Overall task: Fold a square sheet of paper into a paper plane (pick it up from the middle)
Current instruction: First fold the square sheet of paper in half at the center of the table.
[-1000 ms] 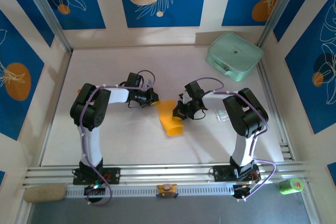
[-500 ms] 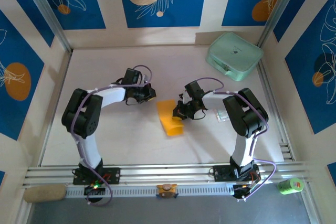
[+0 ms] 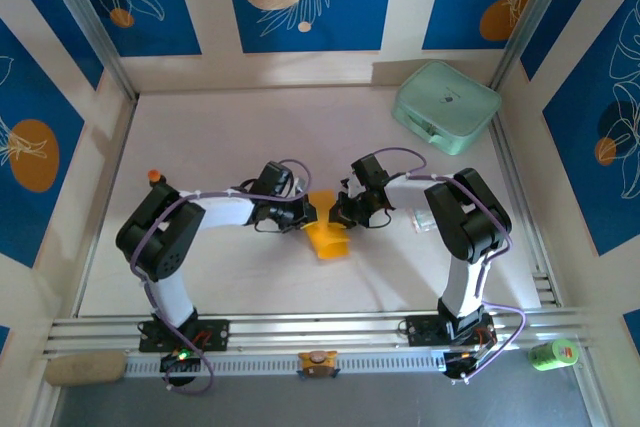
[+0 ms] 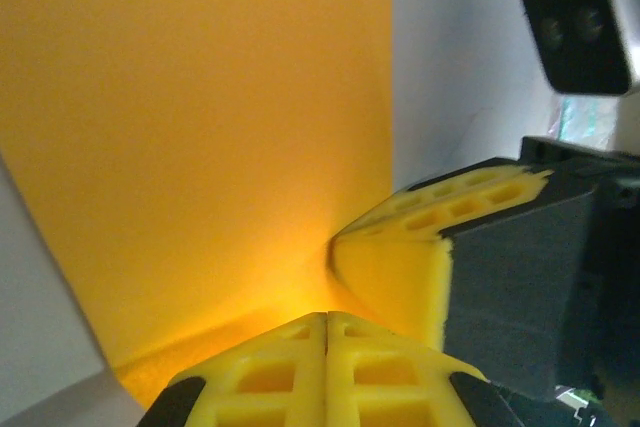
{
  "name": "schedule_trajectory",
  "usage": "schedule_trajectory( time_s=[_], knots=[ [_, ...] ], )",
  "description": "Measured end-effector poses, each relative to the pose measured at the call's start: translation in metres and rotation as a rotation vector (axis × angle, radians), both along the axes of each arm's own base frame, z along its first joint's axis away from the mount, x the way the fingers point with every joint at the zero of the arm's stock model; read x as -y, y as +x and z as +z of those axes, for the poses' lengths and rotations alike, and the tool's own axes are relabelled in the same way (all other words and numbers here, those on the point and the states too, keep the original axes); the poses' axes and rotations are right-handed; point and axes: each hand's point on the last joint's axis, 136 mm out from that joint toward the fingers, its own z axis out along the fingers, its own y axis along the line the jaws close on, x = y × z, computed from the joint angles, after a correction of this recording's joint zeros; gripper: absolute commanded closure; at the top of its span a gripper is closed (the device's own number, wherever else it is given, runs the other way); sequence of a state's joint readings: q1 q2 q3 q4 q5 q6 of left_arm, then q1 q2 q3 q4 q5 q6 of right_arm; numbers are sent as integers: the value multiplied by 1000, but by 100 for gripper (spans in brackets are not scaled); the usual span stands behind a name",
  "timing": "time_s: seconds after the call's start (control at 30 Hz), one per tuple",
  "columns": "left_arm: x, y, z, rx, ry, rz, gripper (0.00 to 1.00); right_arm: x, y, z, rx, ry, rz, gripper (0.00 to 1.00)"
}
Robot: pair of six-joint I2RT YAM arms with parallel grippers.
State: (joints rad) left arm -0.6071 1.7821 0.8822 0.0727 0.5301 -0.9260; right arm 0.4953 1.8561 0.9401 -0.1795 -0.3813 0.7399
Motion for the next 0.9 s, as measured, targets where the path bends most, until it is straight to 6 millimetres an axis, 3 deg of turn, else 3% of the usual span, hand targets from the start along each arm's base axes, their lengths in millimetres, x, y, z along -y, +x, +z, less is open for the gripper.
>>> schedule_trajectory(
  time_s=[0.17,0.33,0.77,0.9],
  knots=[
    [0,1,-2,3,-5,7,98,0,0,0,0,0,0,100],
    [-10,-13,-26,-33,27,2,98,0,0,0,-1,-1,0,100],
    [-15,-20,-18,2,58,-21,94,2,0,0,0,0,-4,100],
    [3,-24,-3,15,-5,-62,94,3,-1,0,1,-3,-6,100]
  ],
)
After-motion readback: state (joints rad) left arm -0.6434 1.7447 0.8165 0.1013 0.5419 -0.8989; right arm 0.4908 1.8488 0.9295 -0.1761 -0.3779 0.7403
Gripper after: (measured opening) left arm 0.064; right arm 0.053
